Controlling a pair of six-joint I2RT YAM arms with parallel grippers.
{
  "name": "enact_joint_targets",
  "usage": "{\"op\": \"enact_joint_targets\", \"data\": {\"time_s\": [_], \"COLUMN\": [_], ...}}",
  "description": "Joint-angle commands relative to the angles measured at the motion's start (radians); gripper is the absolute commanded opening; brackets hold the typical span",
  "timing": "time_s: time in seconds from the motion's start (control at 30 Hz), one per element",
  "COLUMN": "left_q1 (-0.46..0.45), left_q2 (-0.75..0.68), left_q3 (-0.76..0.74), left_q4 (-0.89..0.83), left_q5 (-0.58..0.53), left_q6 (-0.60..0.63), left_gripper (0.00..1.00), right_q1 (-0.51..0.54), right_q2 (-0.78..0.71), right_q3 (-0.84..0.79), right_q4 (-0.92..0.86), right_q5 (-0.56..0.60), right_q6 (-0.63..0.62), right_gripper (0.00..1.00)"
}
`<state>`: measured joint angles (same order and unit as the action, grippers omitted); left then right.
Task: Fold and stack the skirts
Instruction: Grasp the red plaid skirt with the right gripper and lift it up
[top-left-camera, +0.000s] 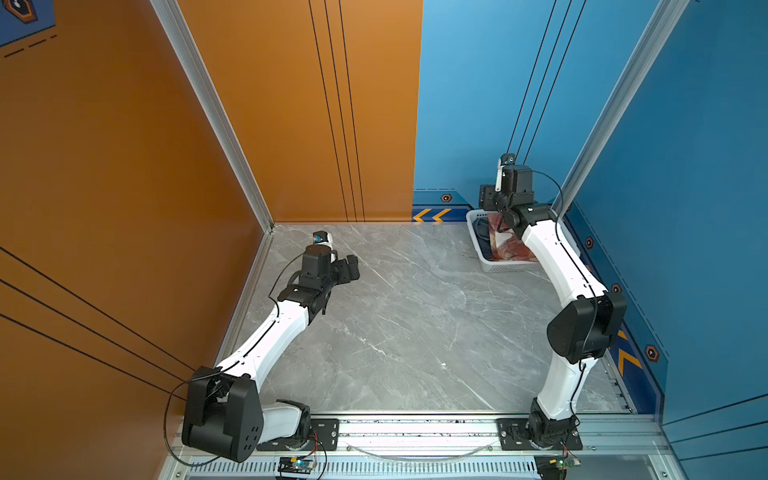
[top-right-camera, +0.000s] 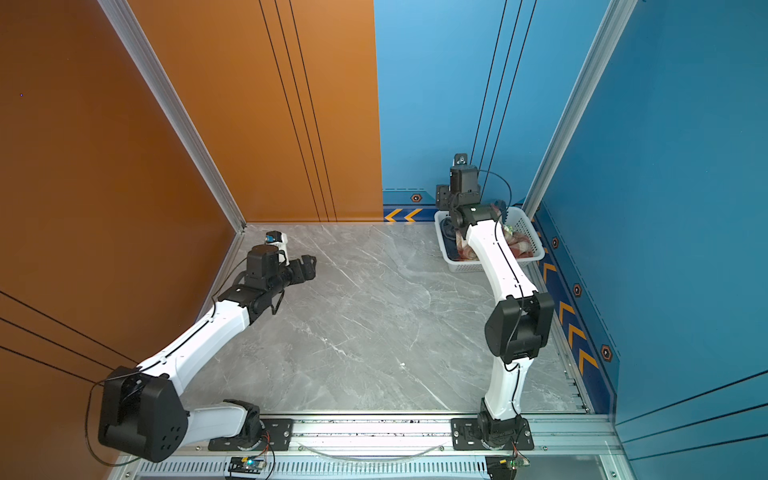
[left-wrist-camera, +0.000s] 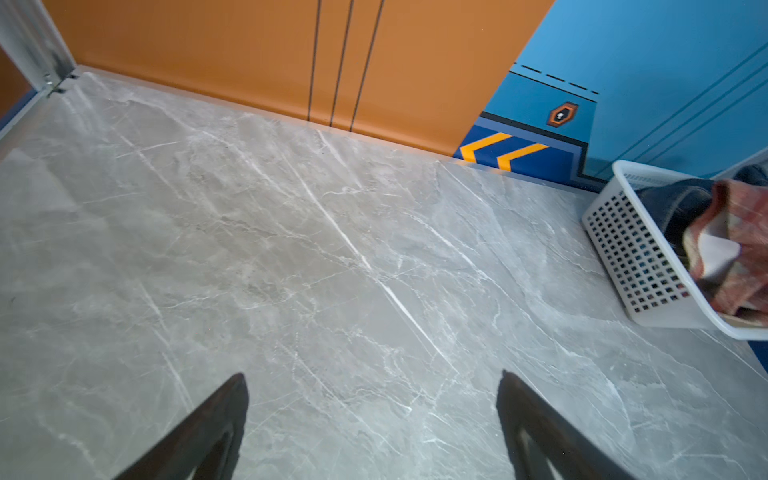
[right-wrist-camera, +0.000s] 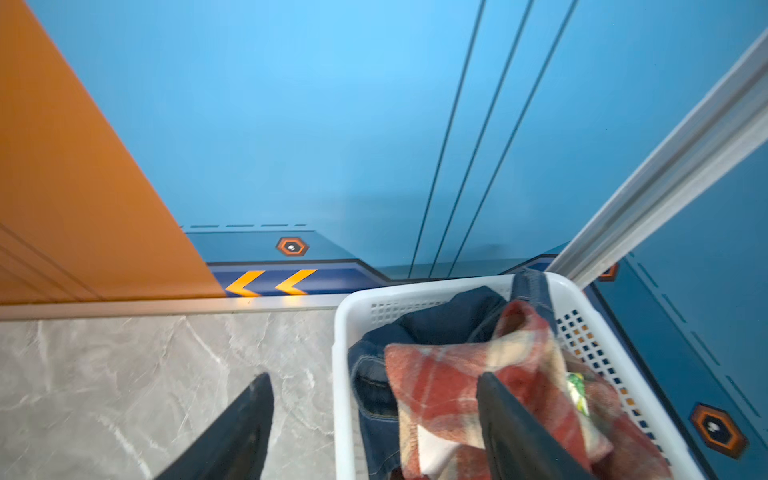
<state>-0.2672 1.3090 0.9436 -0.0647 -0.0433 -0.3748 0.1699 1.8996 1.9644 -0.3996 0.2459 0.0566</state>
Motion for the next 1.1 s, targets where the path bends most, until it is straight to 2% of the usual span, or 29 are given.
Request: {"op": "enact_joint_targets", "data": {"time_s": [0.0,0.2,0.4,0.43,0.47,0.53,0.6,0.63,0.77,1.07], "left_q1": [-0.048,-0.129,-0.159,-0.163,-0.165,-0.167,-0.168,-0.168,-0.167,-0.161], "left_q2": [0.023,0.042,0.081,0.085,0.088,0.087,0.080,0.075,0.066,0.049], "left_q3": [0.023,0.028,0.039,0.040,0.041,0.041,0.042,0.041,0.042,0.043], "left_q4": [-0.051,-0.060,-0.060,-0.060,-0.060,-0.060,-0.060,-0.060,-0.061,-0.074], "left_q5": [0.000,-0.007,0.020,0.023,0.025,0.029,0.028,0.025,0.023,0.008], "left_q6": [0.031,0.050,0.045,0.045,0.046,0.048,0.050,0.051,0.054,0.065], "left_gripper": [0.94,0.94,0.94,0.94,0.94,0.94,0.94,0.94,0.94,0.94], "right_q1": [-0.035,-0.083,-0.121,-0.122,-0.125,-0.137,-0.142,-0.141,-0.139,-0.139], "right_q2": [0.050,0.166,0.365,0.392,0.406,0.422,0.396,0.368,0.258,0.008], "right_q3": [-0.012,0.088,0.293,0.328,0.353,0.393,0.403,0.392,0.366,0.239], "right_q4": [-0.063,-0.148,-0.220,-0.227,-0.226,-0.228,-0.231,-0.229,-0.226,-0.186], "right_q5": [0.059,0.011,-0.019,-0.009,-0.008,-0.035,-0.048,-0.036,-0.030,-0.023], "right_q6": [0.002,0.059,0.152,0.160,0.167,0.192,0.206,0.206,0.194,0.188], "right_gripper": [0.79,0.83,0.81,0.79,0.70,0.48,0.19,0.12,0.00,0.00]}}
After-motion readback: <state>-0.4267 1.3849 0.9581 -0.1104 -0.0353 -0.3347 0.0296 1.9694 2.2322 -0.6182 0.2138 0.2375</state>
